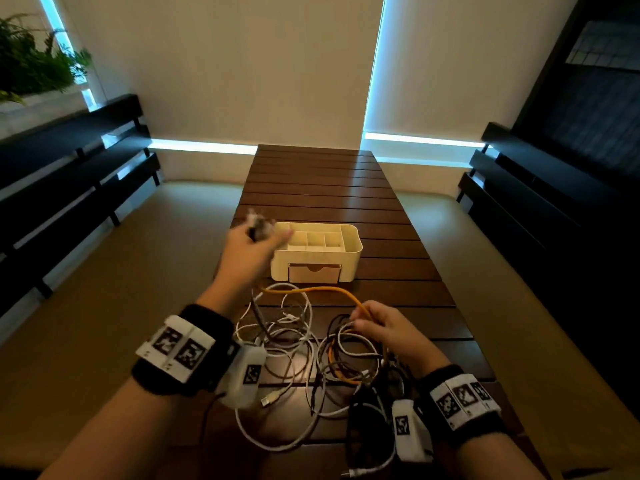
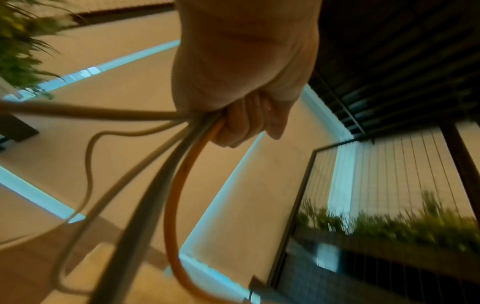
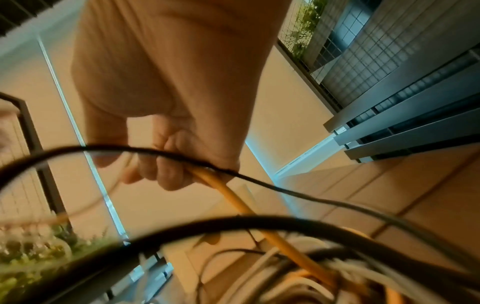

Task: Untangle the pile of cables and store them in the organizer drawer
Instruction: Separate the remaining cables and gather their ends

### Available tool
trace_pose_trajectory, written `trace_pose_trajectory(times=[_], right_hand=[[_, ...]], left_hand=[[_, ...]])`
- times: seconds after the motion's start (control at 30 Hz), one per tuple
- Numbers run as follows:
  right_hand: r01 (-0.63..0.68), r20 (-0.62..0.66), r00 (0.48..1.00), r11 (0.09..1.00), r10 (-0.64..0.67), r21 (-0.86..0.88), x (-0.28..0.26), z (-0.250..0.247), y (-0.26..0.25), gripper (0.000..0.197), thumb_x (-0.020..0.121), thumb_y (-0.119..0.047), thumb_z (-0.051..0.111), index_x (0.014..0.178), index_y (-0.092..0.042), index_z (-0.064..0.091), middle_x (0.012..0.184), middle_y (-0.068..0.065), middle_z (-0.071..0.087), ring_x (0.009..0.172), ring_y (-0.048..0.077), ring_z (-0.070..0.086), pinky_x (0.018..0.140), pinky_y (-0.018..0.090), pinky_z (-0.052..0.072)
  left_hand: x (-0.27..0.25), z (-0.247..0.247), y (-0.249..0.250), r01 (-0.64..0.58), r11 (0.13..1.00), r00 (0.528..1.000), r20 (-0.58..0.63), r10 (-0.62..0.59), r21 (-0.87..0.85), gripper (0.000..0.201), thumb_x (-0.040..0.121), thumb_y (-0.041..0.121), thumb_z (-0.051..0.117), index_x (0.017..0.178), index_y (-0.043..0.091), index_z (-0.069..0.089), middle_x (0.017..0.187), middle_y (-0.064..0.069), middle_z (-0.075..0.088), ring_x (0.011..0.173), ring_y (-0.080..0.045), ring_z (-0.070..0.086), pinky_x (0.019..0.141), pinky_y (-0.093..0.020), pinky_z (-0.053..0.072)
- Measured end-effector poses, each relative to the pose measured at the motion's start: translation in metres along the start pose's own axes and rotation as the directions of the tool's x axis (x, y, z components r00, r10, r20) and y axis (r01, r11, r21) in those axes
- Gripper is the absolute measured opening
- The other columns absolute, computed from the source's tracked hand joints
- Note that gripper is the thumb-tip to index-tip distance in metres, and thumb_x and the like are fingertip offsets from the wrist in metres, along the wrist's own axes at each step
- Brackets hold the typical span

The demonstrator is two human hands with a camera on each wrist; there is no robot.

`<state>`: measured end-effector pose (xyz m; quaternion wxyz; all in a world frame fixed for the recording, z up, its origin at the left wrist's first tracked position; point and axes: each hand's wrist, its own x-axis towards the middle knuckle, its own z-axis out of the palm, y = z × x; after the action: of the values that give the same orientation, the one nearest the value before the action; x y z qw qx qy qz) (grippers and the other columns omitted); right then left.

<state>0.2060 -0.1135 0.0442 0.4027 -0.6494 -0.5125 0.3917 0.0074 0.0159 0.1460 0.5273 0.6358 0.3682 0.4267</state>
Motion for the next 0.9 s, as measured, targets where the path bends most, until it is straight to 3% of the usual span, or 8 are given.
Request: trace_pose_trajectory(times=[0.03,0.13,0.27,0.33,0.4,0.57,0.77,0.9], right_hand=[[0.008,-0.007,1.000,1.000,-0.008,0.022,0.001,-0.001,-0.006,0.014,0.095,-0.020,0.049,0.091,-0.017,0.062,0.068,-0.009,0.053,0.061,0.002,0.049,0.061,0.018,0.040],[0.101,-0.010,0.995,0.993,-0.101,-0.062,0.005,0.000,-0.022,0.023,0.098,-0.019,0.042,0.087,-0.022,0.062,0.052,-0.016,0.047,0.049,-0.002,0.039,0.053,0.016,0.031],[0.192,-0.022,0.980,0.972,-0.196,-0.133,0.008,0.003,-0.033,0.021,0.098,-0.020,0.042,0.085,-0.027,0.058,0.058,-0.020,0.054,0.054,-0.004,0.046,0.054,0.012,0.034],[0.186,-0.048,0.980,0.975,-0.193,-0.120,0.008,0.002,-0.034,0.023,0.098,-0.019,0.041,0.082,-0.023,0.056,0.052,-0.019,0.052,0.048,-0.002,0.045,0.050,0.011,0.031],[0.169,-0.058,0.983,0.984,-0.172,-0.053,0.006,0.003,-0.031,0.023,0.098,-0.017,0.039,0.081,-0.018,0.055,0.048,-0.014,0.047,0.044,0.000,0.039,0.047,0.013,0.029],[0.107,-0.043,0.993,0.994,-0.105,0.029,0.006,0.002,-0.011,0.026,0.098,-0.019,0.043,0.075,-0.020,0.055,0.060,-0.007,0.042,0.051,0.004,0.036,0.051,0.017,0.031],[-0.001,-0.058,0.998,0.978,-0.011,-0.210,0.003,-0.010,0.022,0.027,0.096,-0.019,0.046,0.070,-0.021,0.050,0.064,-0.008,0.046,0.057,0.004,0.041,0.059,0.023,0.033],[-0.040,-0.177,0.984,0.971,-0.002,-0.235,0.003,-0.016,0.033,0.028,0.096,-0.020,0.046,0.068,-0.022,0.051,0.063,-0.007,0.047,0.053,-0.001,0.041,0.058,0.023,0.033]], left_hand=[[-0.005,0.008,-0.008,0.005,0.999,0.998,0.058,-0.008,0.050,0.011,0.086,0.020,0.065,0.082,0.015,0.056,0.068,0.009,0.056,0.058,0.002,0.052,0.058,-0.016,0.044],[-0.014,0.029,-0.038,0.018,0.980,0.956,0.284,-0.076,0.200,0.039,0.082,0.025,0.070,0.119,0.023,0.055,0.094,0.010,0.061,0.081,-0.002,0.058,0.068,-0.014,0.044],[-0.020,0.050,-0.055,-0.093,0.921,0.889,0.447,-0.094,0.378,0.025,0.090,0.036,0.060,0.114,0.028,0.062,0.094,0.015,0.060,0.082,-0.001,0.055,0.071,-0.018,0.044],[-0.020,0.053,-0.056,-0.183,0.845,0.915,0.401,-0.041,0.503,0.020,0.092,0.041,0.053,0.085,0.027,0.064,0.077,0.008,0.059,0.072,-0.007,0.053,0.065,-0.024,0.041],[-0.020,0.055,-0.058,-0.200,0.847,0.938,0.346,0.020,0.493,0.028,0.093,0.043,0.050,0.080,0.022,0.062,0.071,0.006,0.057,0.066,-0.010,0.051,0.061,-0.026,0.039],[-0.011,0.043,-0.031,-0.032,0.999,0.999,-0.021,0.033,0.029,0.033,0.093,0.043,0.047,0.078,0.016,0.056,0.066,0.003,0.049,0.059,-0.009,0.043,0.054,-0.020,0.036],[0.013,-0.015,0.026,-0.174,0.823,0.894,-0.437,-0.098,-0.541,0.028,0.096,0.038,0.050,0.072,0.023,0.049,0.043,0.011,0.042,0.038,-0.001,0.032,0.038,-0.014,0.027],[0.026,-0.045,0.030,-0.166,0.908,0.876,-0.481,-0.042,-0.383,0.028,0.094,0.042,0.051,0.074,0.022,0.053,0.045,0.011,0.038,0.040,-0.001,0.030,0.038,-0.017,0.024]])
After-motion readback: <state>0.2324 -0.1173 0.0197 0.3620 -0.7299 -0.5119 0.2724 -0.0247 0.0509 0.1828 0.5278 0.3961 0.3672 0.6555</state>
